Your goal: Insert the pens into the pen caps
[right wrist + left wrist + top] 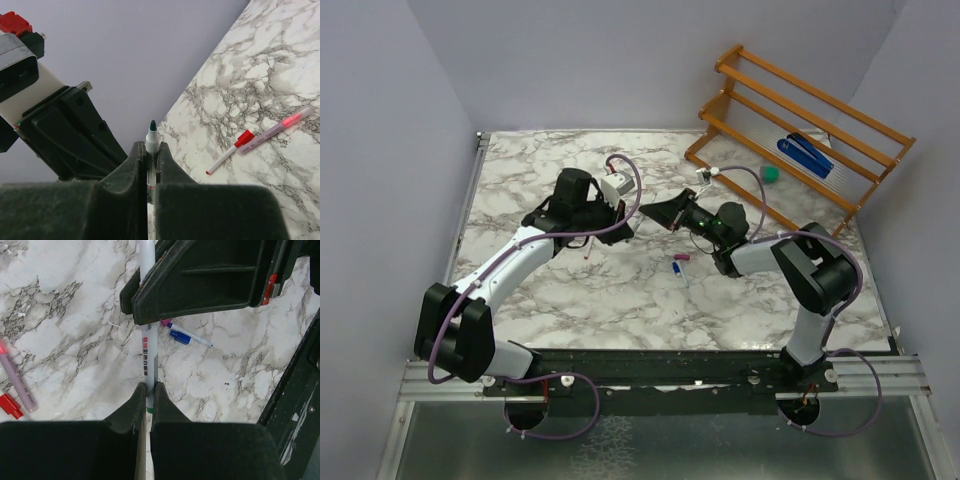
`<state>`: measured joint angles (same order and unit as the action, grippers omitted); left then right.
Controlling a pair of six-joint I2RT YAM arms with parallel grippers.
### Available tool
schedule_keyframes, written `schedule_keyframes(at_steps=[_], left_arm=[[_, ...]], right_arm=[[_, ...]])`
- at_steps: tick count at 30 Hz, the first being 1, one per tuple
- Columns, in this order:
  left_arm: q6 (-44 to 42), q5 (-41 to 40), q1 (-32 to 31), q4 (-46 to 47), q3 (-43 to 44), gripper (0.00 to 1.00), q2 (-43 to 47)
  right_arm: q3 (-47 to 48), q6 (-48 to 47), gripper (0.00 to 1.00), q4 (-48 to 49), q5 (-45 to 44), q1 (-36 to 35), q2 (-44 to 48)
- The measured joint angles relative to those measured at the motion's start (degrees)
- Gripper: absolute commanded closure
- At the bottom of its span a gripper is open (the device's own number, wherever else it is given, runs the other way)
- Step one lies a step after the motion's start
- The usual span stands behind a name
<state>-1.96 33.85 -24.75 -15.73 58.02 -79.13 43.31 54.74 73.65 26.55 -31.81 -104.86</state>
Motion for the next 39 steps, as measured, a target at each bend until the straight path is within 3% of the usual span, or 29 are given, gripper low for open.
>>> schedule_keyframes(at_steps=[2, 5, 18, 20, 21, 22, 25, 27, 30, 33, 39], left_arm=[[0.00, 0.00, 0.00, 0.20, -0.37, 0.83, -0.11], [0.26, 0.20, 0.00, 0.42, -0.85, 0.75, -0.92], [0.92, 1.68, -0.24, 2.29, -1.81, 0.71, -2.86], [0.98, 1.66, -0.24, 2.67, -1.92, 0.74, -2.86], [1.03, 1.66, -0.24, 2.82, -1.95, 0.90, -2.89], [1.11, 1.62, -0.24, 2.99, -1.95, 1.00, -2.89], [1.46, 0.94, -0.24, 3.54, -2.14, 1.00, -2.86], [1.84, 0.13, -0.24, 4.33, -2.62, 1.00, -2.82], [2.43, -0.98, -0.24, 5.57, -3.74, 1.00, -2.23], [2.86, -2.29, -0.24, 6.45, -4.55, 1.00, -1.16], [2.86, -4.61, -0.24, 6.64, -5.29, 1.00, 0.72]], right_arm=[[0.13, 0.55, 0.99, 0.46, 0.31, 0.00, -0.74], [0.15, 0.79, 0.99, 0.39, 0.81, -0.02, -1.40], [1.62, 0.92, 1.00, 0.61, 1.29, -0.79, -1.64], [1.64, 0.96, 0.99, 0.87, 1.46, -0.90, -1.75], [1.66, 0.98, 0.99, 1.05, 1.55, -0.98, -1.88], [1.66, 1.07, 0.99, 1.29, 1.70, -1.07, -2.12], [1.77, 1.51, 0.99, 1.77, 2.29, -1.25, -2.80], [2.12, 1.57, 0.83, 1.75, 2.69, -1.22, -3.23], [3.54, 1.77, 0.48, 1.70, 3.76, -1.25, -4.37], [4.17, 1.97, 0.24, 1.31, 4.83, -1.44, -4.76], [4.37, -3.89, 0.02, -8.24, 4.04, -1.60, -1.11]])
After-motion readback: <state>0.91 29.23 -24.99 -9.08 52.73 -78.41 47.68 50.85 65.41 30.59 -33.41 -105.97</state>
